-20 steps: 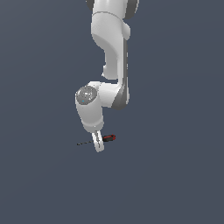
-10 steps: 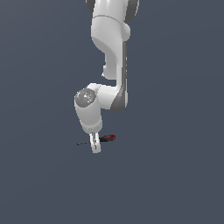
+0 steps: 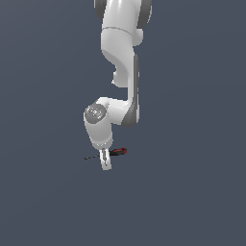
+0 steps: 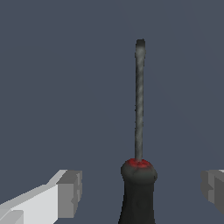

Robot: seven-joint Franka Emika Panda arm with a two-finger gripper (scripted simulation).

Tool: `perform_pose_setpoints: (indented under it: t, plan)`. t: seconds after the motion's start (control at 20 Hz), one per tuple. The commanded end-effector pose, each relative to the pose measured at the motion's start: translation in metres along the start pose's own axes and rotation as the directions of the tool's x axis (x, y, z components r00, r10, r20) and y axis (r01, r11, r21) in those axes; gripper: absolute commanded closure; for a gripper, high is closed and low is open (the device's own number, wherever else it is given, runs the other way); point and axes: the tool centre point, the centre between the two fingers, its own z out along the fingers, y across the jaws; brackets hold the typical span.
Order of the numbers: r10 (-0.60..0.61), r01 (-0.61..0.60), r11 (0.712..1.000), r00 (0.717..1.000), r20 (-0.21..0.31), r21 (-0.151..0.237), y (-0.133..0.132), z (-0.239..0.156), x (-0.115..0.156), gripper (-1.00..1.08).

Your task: Pick up the object and move it to a goal position.

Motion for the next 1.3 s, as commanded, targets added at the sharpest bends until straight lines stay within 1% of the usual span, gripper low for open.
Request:
perform_pose_setpoints:
  t: [0.0, 0.3, 0.35, 0.95, 1.25]
  plan:
    - [0.002, -0.002, 1.000, 1.000, 0.000, -0.001, 0.001, 0.013, 0.000, -0.92]
    - [0.002, -0.002, 1.000, 1.000, 0.000, -0.001, 0.000, 0.023, 0.000, -0.92]
    - [0.002, -0.002, 1.000, 1.000, 0.000, -0.001, 0.000, 0.023, 0.000, 1.08]
    - [0.002, -0.002, 1.000, 1.000, 0.000, -0.001, 0.000, 0.022, 0.000, 1.08]
    - [0.002, -0.002, 1.000, 1.000, 0.000, -0.001, 0.000, 0.008, -0.011, 1.08]
